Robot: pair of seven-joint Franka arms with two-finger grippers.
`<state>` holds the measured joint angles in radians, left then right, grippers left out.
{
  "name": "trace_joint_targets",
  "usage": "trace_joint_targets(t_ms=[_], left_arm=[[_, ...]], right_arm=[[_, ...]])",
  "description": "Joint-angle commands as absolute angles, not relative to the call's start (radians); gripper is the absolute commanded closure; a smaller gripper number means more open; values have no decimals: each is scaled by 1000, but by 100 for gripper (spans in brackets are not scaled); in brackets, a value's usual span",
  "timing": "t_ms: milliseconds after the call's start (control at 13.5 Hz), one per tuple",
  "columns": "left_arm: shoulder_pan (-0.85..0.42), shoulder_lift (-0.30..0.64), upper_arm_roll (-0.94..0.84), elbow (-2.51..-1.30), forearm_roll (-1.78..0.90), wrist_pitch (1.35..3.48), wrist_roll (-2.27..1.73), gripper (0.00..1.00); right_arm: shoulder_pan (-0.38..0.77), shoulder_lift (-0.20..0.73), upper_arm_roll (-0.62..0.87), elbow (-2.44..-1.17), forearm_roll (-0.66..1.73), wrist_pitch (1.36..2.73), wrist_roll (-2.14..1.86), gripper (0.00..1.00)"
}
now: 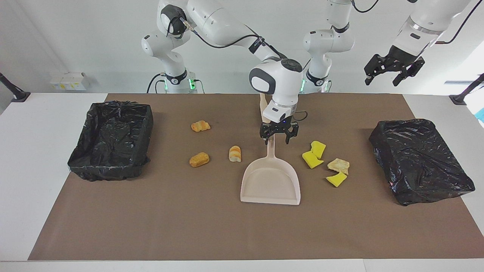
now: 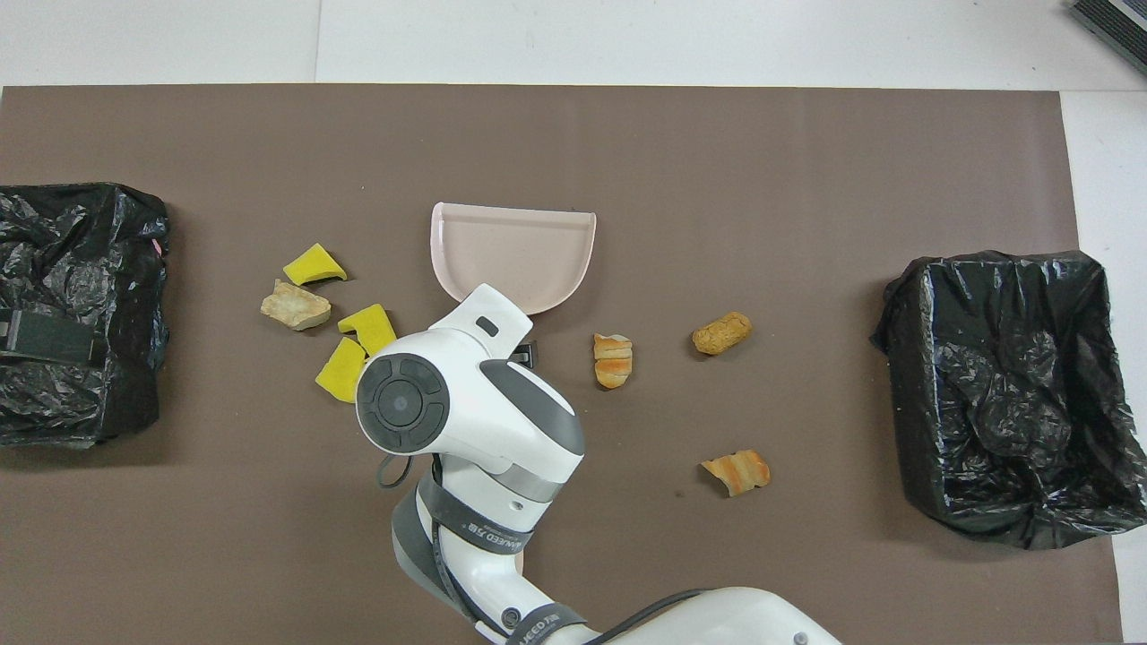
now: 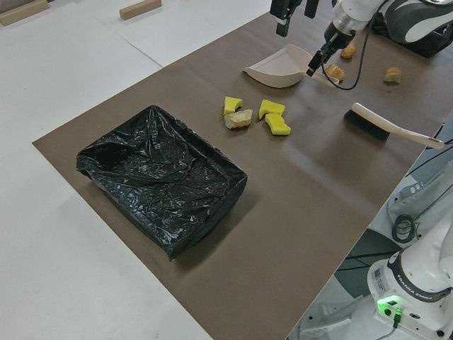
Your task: Sweep and dump trash in bin
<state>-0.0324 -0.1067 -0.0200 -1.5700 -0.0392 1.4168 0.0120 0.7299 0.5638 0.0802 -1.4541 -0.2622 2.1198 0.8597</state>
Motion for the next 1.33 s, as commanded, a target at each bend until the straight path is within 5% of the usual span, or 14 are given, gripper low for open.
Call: trace_joint_targets(t_ms=[0,222,370,592,888,1110,1258], left_arm=[[-28,-120,-20,-1577,-44,1405,18,0],[-28,-120,-20,-1577,-44,1405,18,0],[-28,-120,-20,-1577,-44,1405,18,0],[-28,-120,-20,-1577,-44,1405,18,0],[-28,-120,-20,-1577,-44,1405,18,0],[-28,-120,-20,-1577,-44,1405,18,0],[-28,-120,-20,-1577,-44,1405,18,0]], right_arm=[[727,531,86,-1517,-247,2125,884,12],[718,528,86,-1531,-239,2143,873,12],[716,528,86,-1537,-238,2155,874,30],[718,526,86,-1542,-238,2151,874,39],[719,505,86,-1583,-236,2152,888,41],[719,486,86,-1577,-201,2140,887,92],[715,466,86,-1577,-190,2128,881,100]])
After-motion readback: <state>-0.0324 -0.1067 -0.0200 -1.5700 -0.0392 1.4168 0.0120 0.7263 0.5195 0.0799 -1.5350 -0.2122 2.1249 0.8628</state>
